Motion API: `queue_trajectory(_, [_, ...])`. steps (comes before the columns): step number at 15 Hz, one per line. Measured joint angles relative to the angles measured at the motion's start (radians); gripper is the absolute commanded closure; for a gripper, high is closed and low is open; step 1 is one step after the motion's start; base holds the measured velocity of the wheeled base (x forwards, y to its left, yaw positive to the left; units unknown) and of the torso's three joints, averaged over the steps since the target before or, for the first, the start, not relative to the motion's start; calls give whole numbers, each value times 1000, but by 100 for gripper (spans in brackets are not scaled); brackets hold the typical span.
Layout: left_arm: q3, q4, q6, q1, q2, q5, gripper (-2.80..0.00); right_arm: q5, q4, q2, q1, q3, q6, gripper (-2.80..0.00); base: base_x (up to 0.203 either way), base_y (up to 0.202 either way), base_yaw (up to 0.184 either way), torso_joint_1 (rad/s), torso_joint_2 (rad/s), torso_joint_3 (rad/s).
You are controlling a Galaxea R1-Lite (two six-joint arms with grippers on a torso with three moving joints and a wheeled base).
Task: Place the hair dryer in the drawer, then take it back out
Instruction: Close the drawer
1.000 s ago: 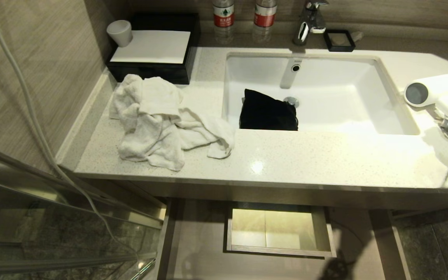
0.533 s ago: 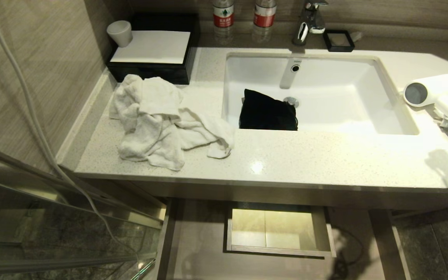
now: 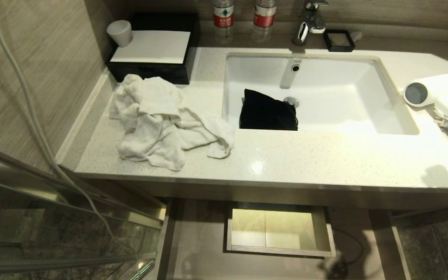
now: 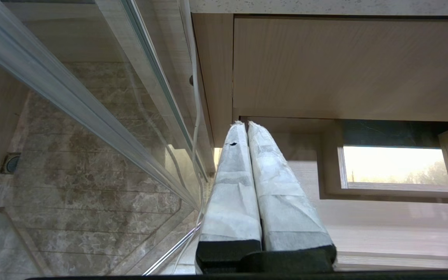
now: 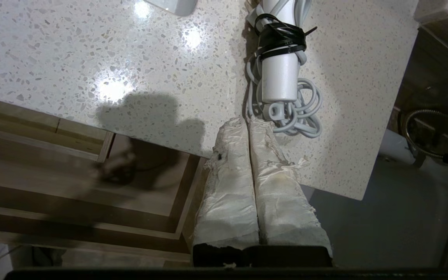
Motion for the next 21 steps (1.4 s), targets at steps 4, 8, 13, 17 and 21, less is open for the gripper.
queue_trajectory(4, [0, 0, 0, 0, 0, 0, 0, -39, 34, -34, 0, 37, -2, 0, 0, 0, 0, 0, 0, 0])
queue_trajectory(8, [0, 0, 0, 0, 0, 0, 0, -47, 36, -56, 0, 59, 2, 0, 0, 0, 0, 0, 0, 0])
queue_trajectory(13, [0, 0, 0, 0, 0, 0, 0, -46, 33, -85, -1, 69, 4, 0, 0, 0, 0, 0, 0, 0])
queue_trajectory(17, [0, 0, 0, 0, 0, 0, 0, -41, 34, -98, -1, 74, 5, 0, 0, 0, 0, -61, 164, 98])
queue_trajectory(21, [0, 0, 0, 0, 0, 0, 0, -41, 28, -104, -3, 76, 7, 0, 0, 0, 0, -135, 329, 188])
